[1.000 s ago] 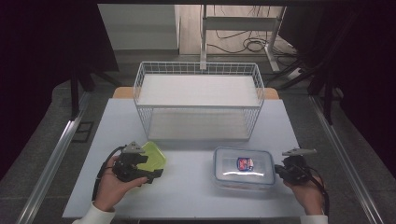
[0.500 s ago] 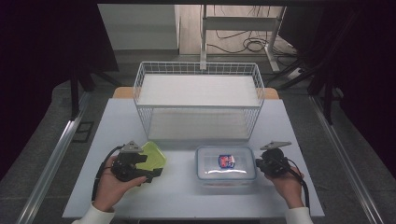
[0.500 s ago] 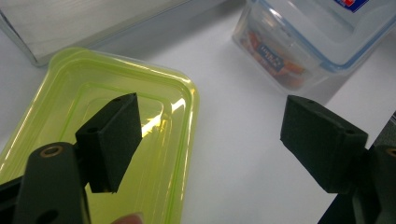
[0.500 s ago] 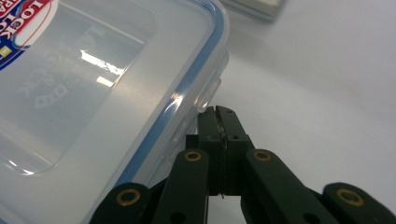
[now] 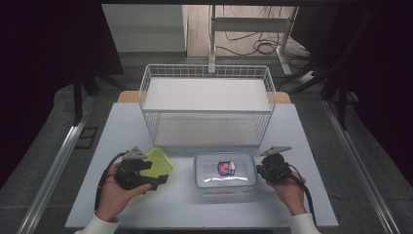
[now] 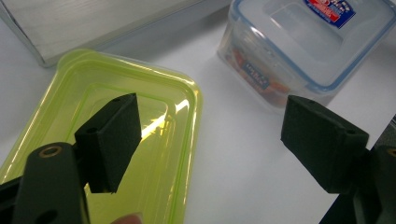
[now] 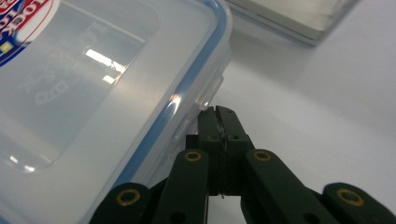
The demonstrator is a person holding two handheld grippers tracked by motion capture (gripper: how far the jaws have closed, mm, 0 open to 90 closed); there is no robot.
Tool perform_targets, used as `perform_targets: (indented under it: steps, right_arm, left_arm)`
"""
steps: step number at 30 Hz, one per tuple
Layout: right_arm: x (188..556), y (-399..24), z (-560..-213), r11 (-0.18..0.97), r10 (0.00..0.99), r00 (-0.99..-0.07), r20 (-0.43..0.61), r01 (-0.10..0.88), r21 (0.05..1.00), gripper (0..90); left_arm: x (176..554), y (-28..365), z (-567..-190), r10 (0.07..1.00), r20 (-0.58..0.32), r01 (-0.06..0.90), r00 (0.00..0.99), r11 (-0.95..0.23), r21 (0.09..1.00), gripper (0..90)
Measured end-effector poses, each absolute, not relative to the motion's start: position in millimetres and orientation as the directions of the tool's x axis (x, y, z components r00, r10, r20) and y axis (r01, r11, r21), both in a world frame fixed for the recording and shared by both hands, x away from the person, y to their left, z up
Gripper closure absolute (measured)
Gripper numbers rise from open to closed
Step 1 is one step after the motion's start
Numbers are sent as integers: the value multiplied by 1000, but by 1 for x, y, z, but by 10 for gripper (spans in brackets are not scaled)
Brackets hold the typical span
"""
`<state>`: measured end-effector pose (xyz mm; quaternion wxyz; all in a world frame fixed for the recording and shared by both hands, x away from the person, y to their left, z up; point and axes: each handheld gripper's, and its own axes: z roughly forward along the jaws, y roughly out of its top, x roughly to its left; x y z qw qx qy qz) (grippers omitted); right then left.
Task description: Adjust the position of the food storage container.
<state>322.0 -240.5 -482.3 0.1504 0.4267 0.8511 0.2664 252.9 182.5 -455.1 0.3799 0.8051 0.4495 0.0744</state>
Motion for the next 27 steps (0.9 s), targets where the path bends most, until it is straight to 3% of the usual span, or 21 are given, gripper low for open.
perform_targets:
  steps: [8, 17, 20, 21, 22, 23, 24, 25, 27]
  right_arm:
    - [320, -229, -480, 518, 787, -616, -42, 621, 588, 890]
    - [303, -249, -463, 451, 792, -610, 17, 604, 657, 873]
    - [296, -264, -455, 383, 800, -595, 84, 614, 690, 824]
    - [296, -268, -455, 366, 796, -596, 107, 614, 700, 765]
    - [296, -268, -455, 366, 796, -596, 107, 614, 700, 765]
    - [296, -273, -453, 312, 794, -585, 166, 626, 714, 542]
    - [296, -273, -453, 312, 794, -585, 166, 626, 714, 542]
    - [297, -275, -453, 267, 791, -574, 212, 636, 724, 385]
    - [297, -277, -453, 236, 780, -574, 249, 638, 733, 311]
  left_arm:
    - [251, 185, -457, 785, -217, 668, 580, -306, 678, 197]
    - [247, 182, -454, 795, -252, 673, 552, -247, 697, 179]
    - [247, 180, -455, 796, -267, 679, 543, -230, 698, 167]
    - [247, 178, -455, 796, -275, 683, 539, -221, 696, 164]
    - [247, 178, -455, 796, -275, 683, 539, -221, 696, 162]
    - [246, 177, -455, 790, -295, 689, 538, -210, 694, 156]
    - [246, 177, -455, 790, -295, 689, 538, -210, 694, 151]
    - [246, 176, -455, 787, -302, 691, 537, -206, 693, 138]
    - [245, 172, -454, 793, -312, 696, 522, -185, 694, 121]
